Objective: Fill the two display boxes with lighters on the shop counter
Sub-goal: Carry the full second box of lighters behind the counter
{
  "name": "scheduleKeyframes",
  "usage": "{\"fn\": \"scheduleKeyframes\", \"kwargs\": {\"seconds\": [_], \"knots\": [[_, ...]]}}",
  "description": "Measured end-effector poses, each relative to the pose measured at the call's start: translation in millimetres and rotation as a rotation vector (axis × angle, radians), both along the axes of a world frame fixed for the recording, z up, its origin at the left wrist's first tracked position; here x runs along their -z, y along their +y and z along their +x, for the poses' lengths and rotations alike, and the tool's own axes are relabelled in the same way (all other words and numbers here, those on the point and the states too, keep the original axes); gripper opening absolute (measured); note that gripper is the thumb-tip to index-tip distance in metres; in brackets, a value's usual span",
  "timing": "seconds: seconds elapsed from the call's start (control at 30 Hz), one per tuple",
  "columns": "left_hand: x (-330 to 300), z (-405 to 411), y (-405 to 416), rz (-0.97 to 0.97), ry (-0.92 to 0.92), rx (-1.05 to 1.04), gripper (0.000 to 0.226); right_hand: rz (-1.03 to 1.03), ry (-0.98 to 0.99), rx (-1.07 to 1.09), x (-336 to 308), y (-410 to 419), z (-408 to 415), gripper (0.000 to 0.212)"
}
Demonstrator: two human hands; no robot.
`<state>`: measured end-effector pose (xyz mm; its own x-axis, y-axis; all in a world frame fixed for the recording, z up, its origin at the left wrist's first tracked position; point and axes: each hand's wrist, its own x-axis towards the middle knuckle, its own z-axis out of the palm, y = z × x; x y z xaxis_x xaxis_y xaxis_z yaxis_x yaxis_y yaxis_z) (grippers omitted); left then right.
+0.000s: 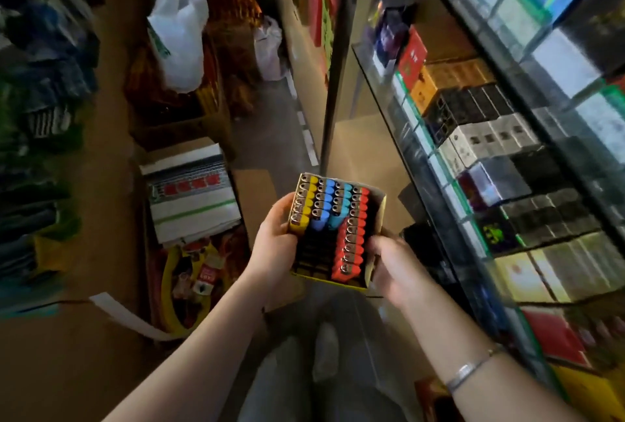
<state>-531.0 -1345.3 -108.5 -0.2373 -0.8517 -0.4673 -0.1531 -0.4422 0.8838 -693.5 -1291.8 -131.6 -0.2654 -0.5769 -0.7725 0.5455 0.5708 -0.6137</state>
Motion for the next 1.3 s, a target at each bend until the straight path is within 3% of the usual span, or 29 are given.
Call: {"fn": "scheduleKeyframes", "kwargs": {"seconds": [0.27, 0.43, 0.6, 0.77, 0.93, 1.1, 1.3], "knots": [[77.3, -45.4, -112.2, 0.058, -0.047, 0.16, 0.072, 0.065, 0.018, 0.057, 68.3, -89.9, -37.0, 0.04], [145.1, -80.9, -174.6, 0.102, -0.098, 0.367, 0.087, 0.086, 0.054, 0.247, 125.2, -139.7, -63.4, 0.04], [204.0, -119.7, -207.3, 0.125, -0.074, 0.501, 0.087, 0.04, 0.048, 0.42, 187.5, -164.0, -89.8, 0.037], [247.2, -148.9, -223.9, 0.145, 0.045, 0.389, 0.066, 0.034, 0.106, 0.576, 232.0, -184.5, -107.0, 0.046], [274.4, -159.0, -233.2, 0.154, 0.175, 0.273, 0.059, 0.119, 0.258, 0.665, 253.5, -196.0, -111.4, 0.032], [299.1, -164.7, -242.5, 0.303, 0.277, -0.029, 0.043, 0.165, 0.309, 0.676, 268.9, -207.3, -108.5, 0.033], [300.5, -174.2, -237.8, 0.221, 0.231, -0.034, 0.066, 0.062, 0.253, 0.611, 265.9, -222.4, -110.0, 0.052]]}}
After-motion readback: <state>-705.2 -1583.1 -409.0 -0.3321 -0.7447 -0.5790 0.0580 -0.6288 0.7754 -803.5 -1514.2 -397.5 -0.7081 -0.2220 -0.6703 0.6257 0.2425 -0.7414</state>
